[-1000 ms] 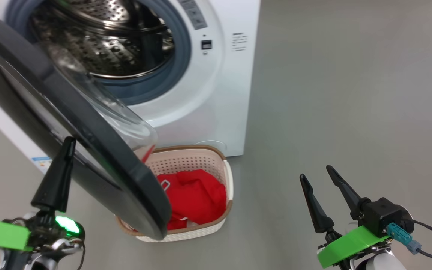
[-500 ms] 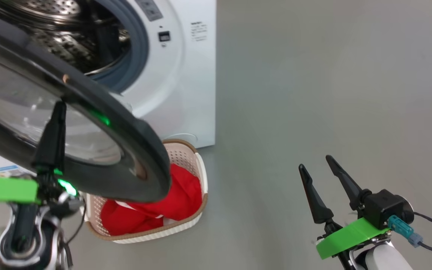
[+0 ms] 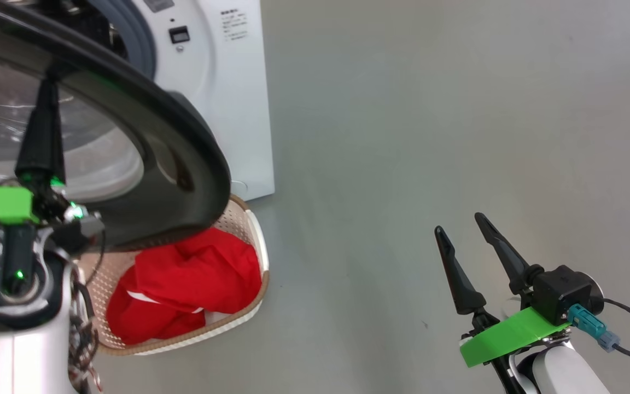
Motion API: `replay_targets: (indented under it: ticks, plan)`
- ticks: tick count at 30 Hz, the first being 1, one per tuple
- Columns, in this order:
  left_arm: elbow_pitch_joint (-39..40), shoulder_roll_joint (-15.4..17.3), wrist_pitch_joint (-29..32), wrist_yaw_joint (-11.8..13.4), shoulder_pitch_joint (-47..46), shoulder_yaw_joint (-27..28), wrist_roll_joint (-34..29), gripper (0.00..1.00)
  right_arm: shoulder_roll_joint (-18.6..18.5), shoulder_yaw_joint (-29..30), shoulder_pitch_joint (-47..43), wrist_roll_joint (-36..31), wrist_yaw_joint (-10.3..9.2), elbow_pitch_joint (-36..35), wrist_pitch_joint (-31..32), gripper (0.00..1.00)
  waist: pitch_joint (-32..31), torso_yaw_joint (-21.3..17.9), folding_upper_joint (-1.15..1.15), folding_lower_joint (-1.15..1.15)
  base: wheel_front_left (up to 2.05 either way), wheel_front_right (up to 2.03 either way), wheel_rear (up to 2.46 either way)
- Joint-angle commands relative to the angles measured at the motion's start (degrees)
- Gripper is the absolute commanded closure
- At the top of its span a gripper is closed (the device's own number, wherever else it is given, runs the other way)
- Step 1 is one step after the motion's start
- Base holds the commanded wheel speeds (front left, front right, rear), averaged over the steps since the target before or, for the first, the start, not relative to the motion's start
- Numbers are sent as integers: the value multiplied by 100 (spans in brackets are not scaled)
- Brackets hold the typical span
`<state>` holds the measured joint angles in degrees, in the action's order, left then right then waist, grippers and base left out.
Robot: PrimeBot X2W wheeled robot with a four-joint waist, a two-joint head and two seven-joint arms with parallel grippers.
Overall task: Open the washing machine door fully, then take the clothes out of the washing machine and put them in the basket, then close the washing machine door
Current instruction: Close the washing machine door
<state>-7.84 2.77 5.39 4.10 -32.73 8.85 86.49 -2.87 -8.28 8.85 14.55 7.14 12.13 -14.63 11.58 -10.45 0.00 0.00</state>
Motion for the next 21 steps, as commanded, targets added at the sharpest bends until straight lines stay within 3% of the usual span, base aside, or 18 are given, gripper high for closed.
replay_targets:
  ticks: [1, 16, 18, 20, 21]
  plan:
    - [68, 192, -24, -78, -253, 154, -64, 100, 0, -143, 168, 35, 35, -150, -37, 0, 87, -93, 0, 0, 0, 0, 0]
    - [-821, 262, 97, -630, -1013, 74, 39, 100, 0, -89, 246, 41, 35, -172, -37, 0, 246, -81, 0, 0, 0, 0, 0]
    - [-898, 230, 162, -683, -928, 54, 115, 69, 0, -90, 228, 47, 35, -157, -37, 0, 191, -24, 0, 0, 0, 0, 0]
    - [-930, 211, 234, -753, -781, 1, 135, 0, 0, -81, 207, 51, 35, -138, -37, 0, 107, 43, 0, 0, 0, 0, 0]
    - [-929, 201, 270, -788, -692, -21, 151, 0, 0, -76, 198, 53, 35, -132, -37, 0, 60, 78, 0, 0, 0, 0, 0]
